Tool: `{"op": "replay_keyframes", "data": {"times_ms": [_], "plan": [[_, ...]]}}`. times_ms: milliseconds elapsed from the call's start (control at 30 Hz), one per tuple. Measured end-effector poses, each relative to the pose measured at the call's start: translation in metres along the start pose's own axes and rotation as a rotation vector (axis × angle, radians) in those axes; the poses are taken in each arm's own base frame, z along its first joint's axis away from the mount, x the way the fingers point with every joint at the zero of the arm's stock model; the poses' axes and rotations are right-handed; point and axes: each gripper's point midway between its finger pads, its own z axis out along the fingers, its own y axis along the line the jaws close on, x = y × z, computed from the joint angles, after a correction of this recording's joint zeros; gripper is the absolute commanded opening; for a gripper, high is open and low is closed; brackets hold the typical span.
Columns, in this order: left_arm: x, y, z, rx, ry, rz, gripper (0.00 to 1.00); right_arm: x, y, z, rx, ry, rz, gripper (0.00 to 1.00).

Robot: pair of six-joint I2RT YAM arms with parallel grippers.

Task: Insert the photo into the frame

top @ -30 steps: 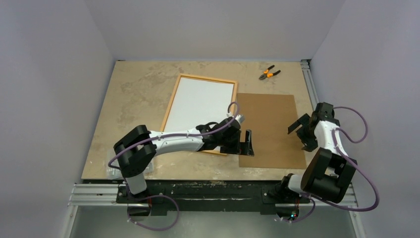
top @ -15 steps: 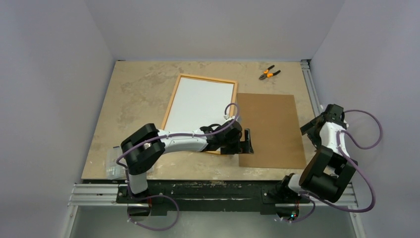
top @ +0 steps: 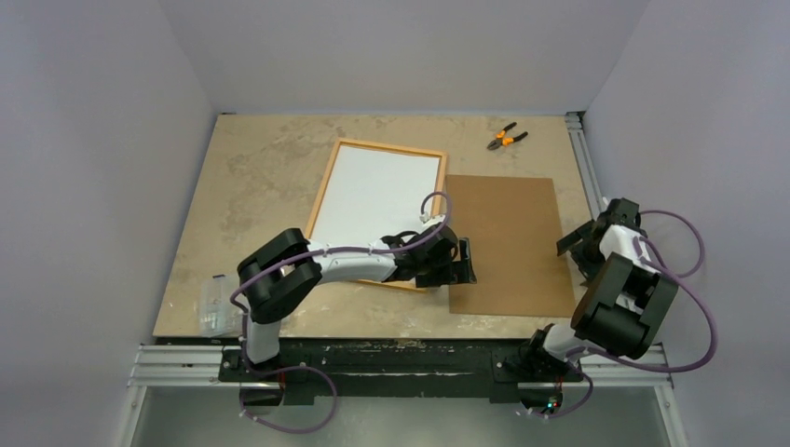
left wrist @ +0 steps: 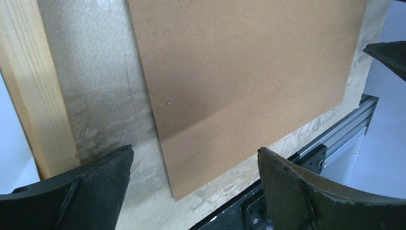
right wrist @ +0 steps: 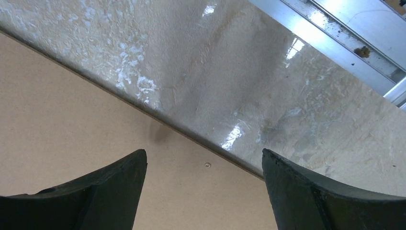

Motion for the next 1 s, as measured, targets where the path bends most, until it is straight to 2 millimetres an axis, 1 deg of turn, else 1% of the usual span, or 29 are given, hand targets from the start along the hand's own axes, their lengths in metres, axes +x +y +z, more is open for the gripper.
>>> {"op": "replay_keyframes", "data": {"times_ms": [233,533,1000], "plan": [[-0.009,-0.006,0.009,0.017,-0.007,-0.010,1.00,0.008,0.005,0.009,-0.027,0.040,-0.004,0.85],[-0.011,-0.018,0.016,0.041,0.005,-0.010,1.00,0.010,0.009,0.008,-0.057,0.053,-0.010,0.84],[-0.011,-0.024,0.019,0.057,0.036,0.016,1.00,0.014,0.016,0.006,-0.118,0.066,-0.029,0.82]]}}
